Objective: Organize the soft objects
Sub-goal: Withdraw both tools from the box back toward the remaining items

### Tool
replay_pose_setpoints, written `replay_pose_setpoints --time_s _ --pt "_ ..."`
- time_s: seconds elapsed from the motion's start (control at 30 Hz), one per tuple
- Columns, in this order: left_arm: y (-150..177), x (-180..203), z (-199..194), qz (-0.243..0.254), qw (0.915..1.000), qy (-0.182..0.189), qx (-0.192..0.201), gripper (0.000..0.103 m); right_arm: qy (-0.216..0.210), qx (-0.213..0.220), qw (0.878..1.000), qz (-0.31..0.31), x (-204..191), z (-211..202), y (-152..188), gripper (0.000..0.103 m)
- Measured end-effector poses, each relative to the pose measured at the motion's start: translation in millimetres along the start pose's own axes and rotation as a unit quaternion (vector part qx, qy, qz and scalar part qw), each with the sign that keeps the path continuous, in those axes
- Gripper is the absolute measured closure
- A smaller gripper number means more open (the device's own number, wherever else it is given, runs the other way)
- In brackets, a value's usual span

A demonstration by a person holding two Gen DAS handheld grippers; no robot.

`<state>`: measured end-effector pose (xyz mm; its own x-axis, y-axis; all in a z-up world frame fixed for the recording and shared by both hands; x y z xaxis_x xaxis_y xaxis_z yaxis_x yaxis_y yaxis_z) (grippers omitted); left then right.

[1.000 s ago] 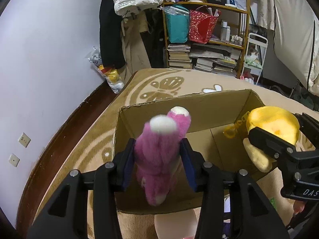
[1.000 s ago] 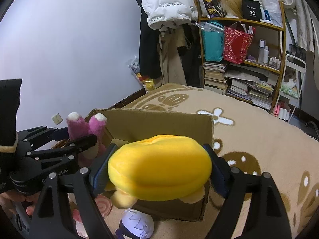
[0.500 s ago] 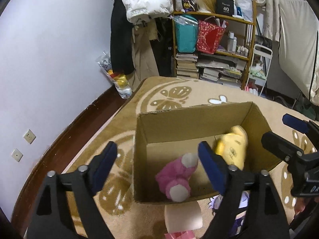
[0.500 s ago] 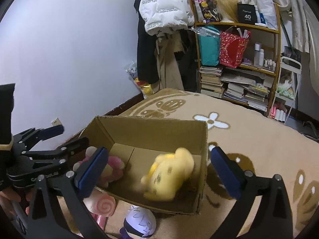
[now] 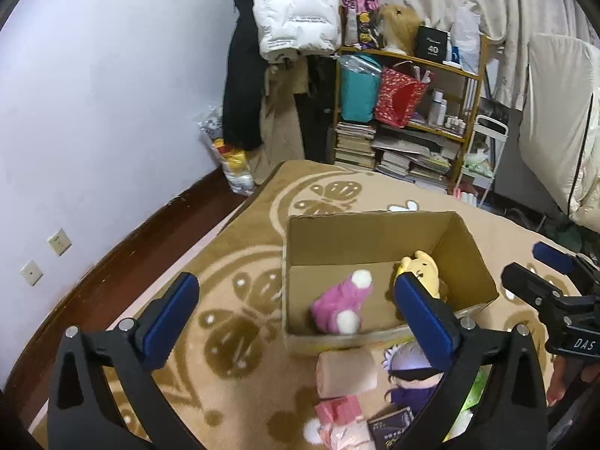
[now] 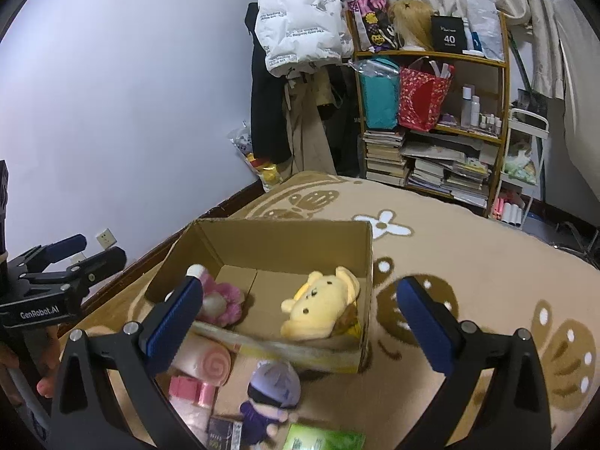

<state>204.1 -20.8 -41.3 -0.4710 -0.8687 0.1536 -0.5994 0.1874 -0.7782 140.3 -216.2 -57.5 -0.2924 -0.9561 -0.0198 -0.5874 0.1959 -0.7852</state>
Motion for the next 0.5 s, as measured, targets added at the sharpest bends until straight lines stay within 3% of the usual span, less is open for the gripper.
replay_pose_setpoints --time_s 0.17,0.5 --pt "11 -5 -24 -0.002 0.9996 -0.029 0.003 0.000 0.000 -0.006 1.000 0.002 0 -16 11 0.000" --pt "50 -2 -45 -0.028 0.9988 -0.020 -0.036 0.000 -0.014 -0.025 1.000 0.008 -11 -43 41 0.000"
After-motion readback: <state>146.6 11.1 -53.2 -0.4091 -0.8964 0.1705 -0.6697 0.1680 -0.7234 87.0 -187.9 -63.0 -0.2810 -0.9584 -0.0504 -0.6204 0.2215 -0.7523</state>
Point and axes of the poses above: each gripper's, at about its wrist camera, not at the fingertips, and z roughly the way its jaws point, x to its right, y to its underside, the point moved 10 cm from there along z, roughly the way its jaws point, and after that the axes turned 15 degrees about y, right-handed, at the moved point
